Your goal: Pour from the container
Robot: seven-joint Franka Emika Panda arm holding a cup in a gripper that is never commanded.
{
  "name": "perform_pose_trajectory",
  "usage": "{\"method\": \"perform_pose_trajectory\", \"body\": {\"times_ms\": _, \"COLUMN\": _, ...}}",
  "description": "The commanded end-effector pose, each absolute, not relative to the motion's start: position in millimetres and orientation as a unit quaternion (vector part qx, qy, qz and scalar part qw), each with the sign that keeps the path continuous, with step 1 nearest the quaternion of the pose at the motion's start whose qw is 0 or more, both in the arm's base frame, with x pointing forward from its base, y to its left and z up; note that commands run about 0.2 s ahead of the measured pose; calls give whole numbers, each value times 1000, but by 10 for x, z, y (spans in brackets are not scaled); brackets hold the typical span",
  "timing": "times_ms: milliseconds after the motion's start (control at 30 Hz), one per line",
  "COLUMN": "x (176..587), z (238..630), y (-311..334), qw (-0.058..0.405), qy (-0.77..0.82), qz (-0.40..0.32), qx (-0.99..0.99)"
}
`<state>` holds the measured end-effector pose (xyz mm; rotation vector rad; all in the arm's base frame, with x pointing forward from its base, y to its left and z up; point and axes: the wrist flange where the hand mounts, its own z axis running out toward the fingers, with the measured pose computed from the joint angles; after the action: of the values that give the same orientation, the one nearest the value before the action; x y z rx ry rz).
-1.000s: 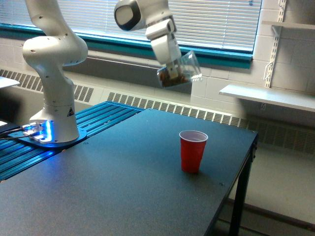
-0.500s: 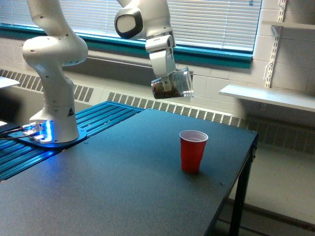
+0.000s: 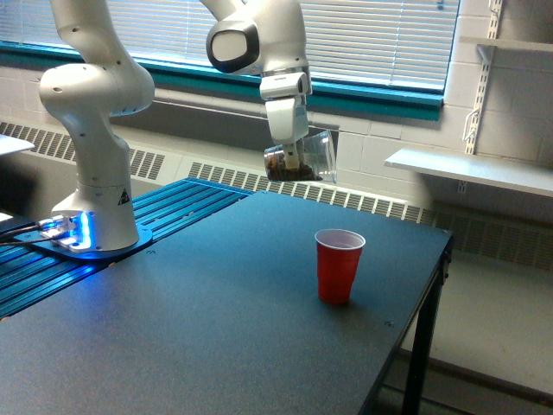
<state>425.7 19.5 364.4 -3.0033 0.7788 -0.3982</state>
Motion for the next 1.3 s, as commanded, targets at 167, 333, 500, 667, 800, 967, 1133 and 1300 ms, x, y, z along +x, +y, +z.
{"method": "perform_pose_trajectory", "body": {"times_ms": 167, "x": 4347, "z": 3578, "y": 288, "qw": -9, "qy": 267, "qz": -113, "qx": -957}}
{"method": "perform_pose_trajectory", "body": {"times_ms": 333, "x": 4376, "z": 3532, "y": 335, "qw": -18, "qy": 269, "qz": -107, "qx": -957}}
{"method": "perform_pose_trajectory", "body": {"times_ms": 500, "x": 4396, "z": 3487, "y": 376, "qw": -28, "qy": 269, "qz": -98, "qx": -958}}
{"method": "perform_pose_trajectory", "body": {"times_ms": 667, "x": 4398, "z": 3438, "y": 407, "qw": -39, "qy": 271, "qz": -90, "qx": -957}}
{"method": "perform_pose_trajectory", "body": {"times_ms": 800, "x": 4395, "z": 3404, "y": 420, "qw": -48, "qy": 275, "qz": -84, "qx": -957}}
{"method": "perform_pose_trajectory", "body": {"times_ms": 967, "x": 4396, "z": 3380, "y": 432, "qw": -59, "qy": 278, "qz": -80, "qx": -955}}
{"method": "perform_pose_trajectory", "body": {"times_ms": 1133, "x": 4409, "z": 3368, "y": 445, "qw": -68, "qy": 281, "qz": -76, "qx": -954}}
{"method": "perform_pose_trajectory", "body": {"times_ms": 1300, "x": 4432, "z": 3360, "y": 463, "qw": -75, "qy": 280, "qz": -73, "qx": -954}}
